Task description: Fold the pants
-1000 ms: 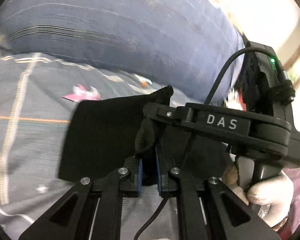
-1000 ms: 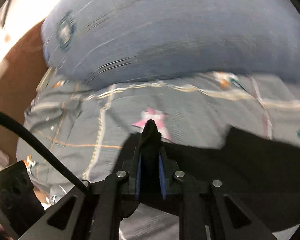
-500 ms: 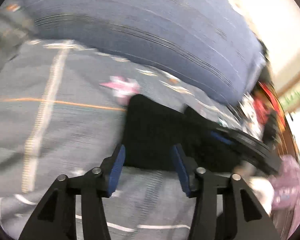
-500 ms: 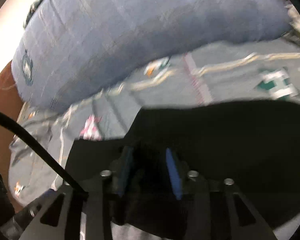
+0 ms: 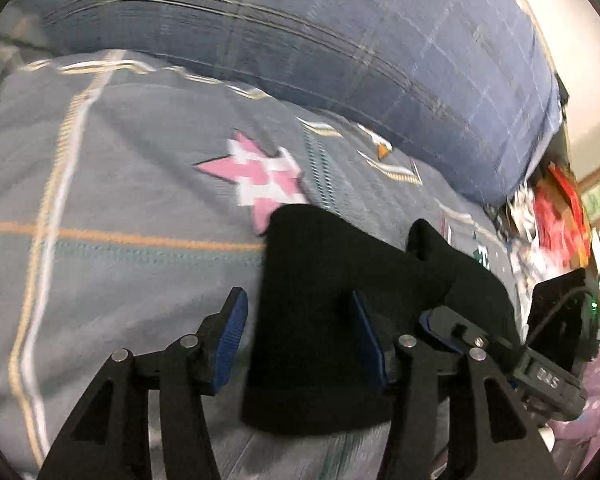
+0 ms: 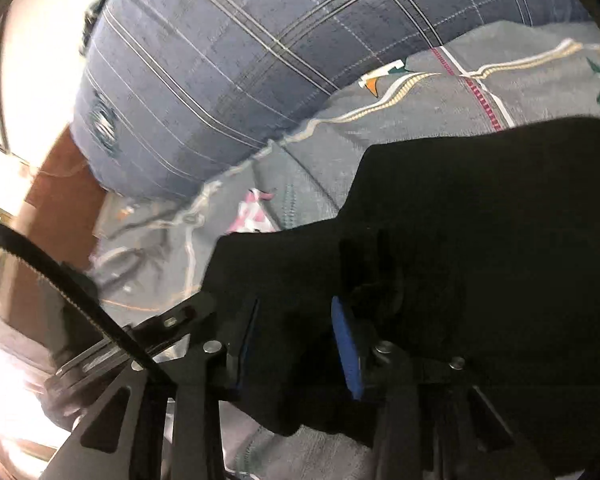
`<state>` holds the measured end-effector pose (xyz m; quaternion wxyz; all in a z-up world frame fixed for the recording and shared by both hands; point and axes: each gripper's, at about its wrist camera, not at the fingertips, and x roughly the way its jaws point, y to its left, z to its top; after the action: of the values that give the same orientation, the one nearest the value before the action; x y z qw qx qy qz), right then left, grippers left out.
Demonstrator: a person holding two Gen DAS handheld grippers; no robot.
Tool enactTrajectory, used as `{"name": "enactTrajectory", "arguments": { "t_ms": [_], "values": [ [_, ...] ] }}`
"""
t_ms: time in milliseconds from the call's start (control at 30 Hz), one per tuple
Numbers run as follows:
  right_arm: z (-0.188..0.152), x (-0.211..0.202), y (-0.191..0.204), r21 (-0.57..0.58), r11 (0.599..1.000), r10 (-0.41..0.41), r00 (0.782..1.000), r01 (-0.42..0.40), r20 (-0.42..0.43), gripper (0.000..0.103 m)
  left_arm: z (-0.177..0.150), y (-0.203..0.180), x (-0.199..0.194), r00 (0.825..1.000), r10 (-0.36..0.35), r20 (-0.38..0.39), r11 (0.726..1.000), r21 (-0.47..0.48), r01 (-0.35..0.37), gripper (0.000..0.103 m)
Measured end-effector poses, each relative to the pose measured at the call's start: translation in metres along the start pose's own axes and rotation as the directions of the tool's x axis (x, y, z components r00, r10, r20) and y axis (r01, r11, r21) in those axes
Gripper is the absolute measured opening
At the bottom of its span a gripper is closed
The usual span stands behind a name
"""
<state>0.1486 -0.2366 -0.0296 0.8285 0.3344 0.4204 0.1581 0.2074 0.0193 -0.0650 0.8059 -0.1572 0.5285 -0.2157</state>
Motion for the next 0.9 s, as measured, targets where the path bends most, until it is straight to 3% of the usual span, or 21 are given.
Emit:
{"name": "enactTrajectory", "arguments": {
  "t_ms": [67, 100, 133, 200, 333, 567, 700, 767, 867, 900],
  "values": [
    [0.0, -0.002, -0.006, 0.011, 1.0, 0.018, 1.0, -0.018, 0.004, 0.037, 0.003, -0.01, 0.01, 1.0, 0.015, -0.022, 0.999, 0.031, -0.015, 0.047],
    [0.0, -0.003, -0.008, 0.013, 1.0, 0.024, 1.0, -0.024, 0.006, 0.037, 0.003, -0.016, 0.009, 1.0, 0.027, -0.011, 0.998, 0.06, -0.027, 0.032],
    [-0.001, -0.003, -0.009, 0.012, 1.0, 0.026, 1.0, -0.026, 0.009, 0.037, 0.0, -0.021, 0.004, 1.0, 0.027, -0.003, 0.996, 0.082, -0.027, 0.026],
    [-0.003, -0.002, -0.007, 0.01, 1.0, 0.028, 1.0, -0.028, 0.013, 0.037, -0.004, -0.026, -0.006, 1.0, 0.021, 0.014, 0.997, 0.079, -0.022, 0.023],
    [-0.007, -0.004, -0.002, -0.015, 1.0, 0.013, 1.0, -0.013, 0.009, 0.037, -0.011, -0.019, -0.031, 0.999, -0.013, 0.037, 0.999, 0.034, 0.012, 0.022],
    [-0.022, 0.018, 0.031, -0.076, 0.997, 0.014, 0.999, -0.017, -0.046, 0.039, -0.026, 0.015, -0.059, 0.997, 0.003, 0.071, 0.999, -0.042, 0.0, 0.022],
    [-0.034, 0.035, 0.046, -0.106, 0.994, 0.008, 0.998, -0.015, -0.061, 0.041, -0.028, 0.042, -0.052, 0.998, 0.038, 0.044, 0.995, -0.091, -0.034, 0.028],
    [-0.037, 0.037, 0.048, -0.116, 0.993, 0.006, 0.999, -0.011, -0.042, 0.045, -0.029, 0.051, -0.057, 1.0, 0.006, 0.029, 0.994, -0.111, -0.003, 0.029],
    [-0.034, 0.025, 0.047, -0.091, 0.995, 0.036, 0.999, -0.038, -0.032, 0.052, -0.03, 0.053, -0.096, 0.993, -0.023, 0.115, 0.997, -0.072, 0.031, 0.028],
    [-0.032, 0.015, 0.045, -0.074, 0.996, 0.054, 0.999, -0.054, -0.003, 0.054, -0.03, 0.056, -0.11, 0.988, -0.018, 0.152, 0.998, -0.06, 0.027, 0.032]
  ]
}}
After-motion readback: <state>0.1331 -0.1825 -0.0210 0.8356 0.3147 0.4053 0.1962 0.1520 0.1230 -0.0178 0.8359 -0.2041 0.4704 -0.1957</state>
